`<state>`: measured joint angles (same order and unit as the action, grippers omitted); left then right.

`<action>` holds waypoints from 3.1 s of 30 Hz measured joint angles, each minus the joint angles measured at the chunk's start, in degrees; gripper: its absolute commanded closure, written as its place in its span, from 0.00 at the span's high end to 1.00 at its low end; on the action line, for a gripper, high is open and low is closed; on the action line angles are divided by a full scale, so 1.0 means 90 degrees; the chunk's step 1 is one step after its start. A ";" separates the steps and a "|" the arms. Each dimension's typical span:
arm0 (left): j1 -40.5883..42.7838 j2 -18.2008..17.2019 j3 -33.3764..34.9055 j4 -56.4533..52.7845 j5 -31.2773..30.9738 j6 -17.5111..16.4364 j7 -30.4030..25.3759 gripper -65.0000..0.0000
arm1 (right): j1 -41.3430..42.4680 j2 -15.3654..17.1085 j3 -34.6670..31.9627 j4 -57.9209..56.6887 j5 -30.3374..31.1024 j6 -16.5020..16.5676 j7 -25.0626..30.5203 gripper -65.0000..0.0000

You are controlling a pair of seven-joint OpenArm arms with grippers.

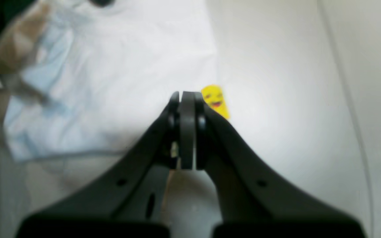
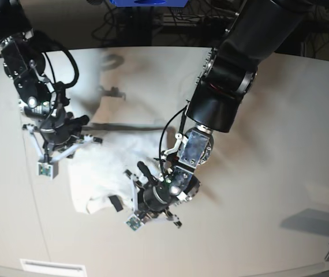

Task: Fold the T-shirt properly
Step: 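Drag the shirt with the left gripper to straighten it beside the right gripper, then grasp the shirt's edge with both grippers and pull it taut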

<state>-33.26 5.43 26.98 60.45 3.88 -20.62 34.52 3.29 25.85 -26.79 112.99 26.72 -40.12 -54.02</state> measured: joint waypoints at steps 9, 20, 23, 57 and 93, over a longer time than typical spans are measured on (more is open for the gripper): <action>0.2645 -0.0053 -0.0415 0.2669 0.0066 0.0007 0.0151 0.00 | 0.0019 -0.0002 -0.0318 -0.0002 -0.0015 0.0015 0.0449 0.00; 0.3240 -0.0036 -0.0452 0.2688 0.0061 0.0461 -0.0828 0.00 | 0.0216 0.0002 -0.0763 -0.0330 -0.0012 0.0017 0.0488 0.00; 0.3215 -0.0010 -0.0452 0.2688 0.0039 0.0461 -0.0850 0.00 | 0.0323 -0.0017 -0.0986 -0.0493 0.0012 0.0022 0.0522 0.00; 0.3276 -0.0146 -0.0410 0.1338 -0.0153 0.0435 -0.1892 0.00 | -0.0121 0.0019 -0.0988 -0.2057 -0.0039 0.0068 0.1836 0.00; 0.4124 -0.0296 0.1661 0.2016 0.1401 0.0930 -0.1923 0.00 | -0.2186 0.0034 0.0369 -0.0957 -0.1127 0.0017 0.1739 0.00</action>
<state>3.86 2.76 41.93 78.59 16.49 -12.25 17.21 -16.38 26.15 -23.46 104.38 16.58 -39.97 -38.37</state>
